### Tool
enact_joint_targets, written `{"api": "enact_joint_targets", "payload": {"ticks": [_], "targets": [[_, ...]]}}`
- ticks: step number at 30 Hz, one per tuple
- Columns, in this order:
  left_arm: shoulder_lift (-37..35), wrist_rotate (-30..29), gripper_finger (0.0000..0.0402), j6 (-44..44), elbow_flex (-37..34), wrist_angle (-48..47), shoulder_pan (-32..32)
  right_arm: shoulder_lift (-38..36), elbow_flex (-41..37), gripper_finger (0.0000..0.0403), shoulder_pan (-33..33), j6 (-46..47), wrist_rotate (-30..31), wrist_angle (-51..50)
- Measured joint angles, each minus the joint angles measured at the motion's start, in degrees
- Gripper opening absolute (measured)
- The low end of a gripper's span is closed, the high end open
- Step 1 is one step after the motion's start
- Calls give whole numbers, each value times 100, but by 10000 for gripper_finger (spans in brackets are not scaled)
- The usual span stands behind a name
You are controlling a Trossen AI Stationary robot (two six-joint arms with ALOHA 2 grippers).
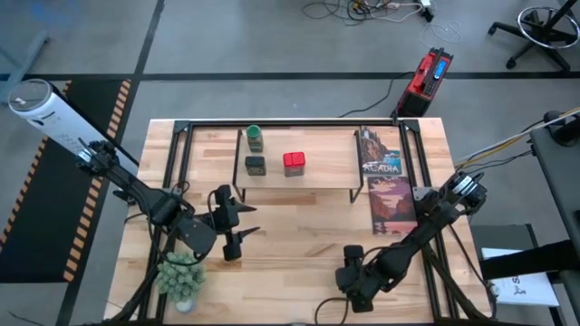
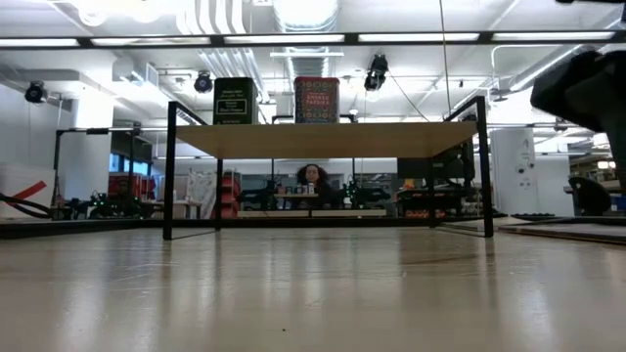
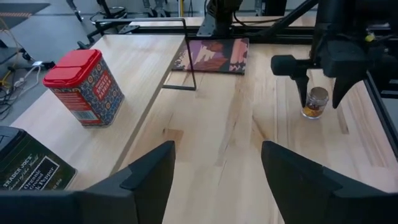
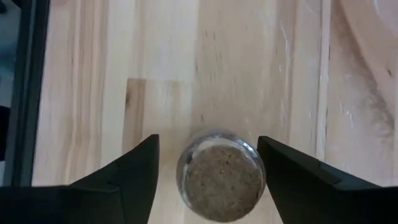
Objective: Shelf spices
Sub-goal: Remove the brown seasoning bottle from the shelf, then remove the red seasoning can from the shelf
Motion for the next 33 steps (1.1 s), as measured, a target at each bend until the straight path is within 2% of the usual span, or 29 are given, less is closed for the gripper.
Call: {"api": "enact_joint_targets", "payload": {"ticks": [9, 19, 24, 33], "targets": [[0, 0, 254, 100, 0, -4, 3, -313, 127, 280, -2, -22, 95, -212], [0, 2, 261, 98, 0, -8, 4, -1282, 125, 285, -260, -421, 1352, -406], [-37, 12, 261, 83, 0, -23, 2, -1728, 125, 275, -1009, -1368, 1455, -398], [-372, -4, 260, 42, 0, -383, 24, -2470, 125, 264, -2670, -2884, 825, 285]]}}
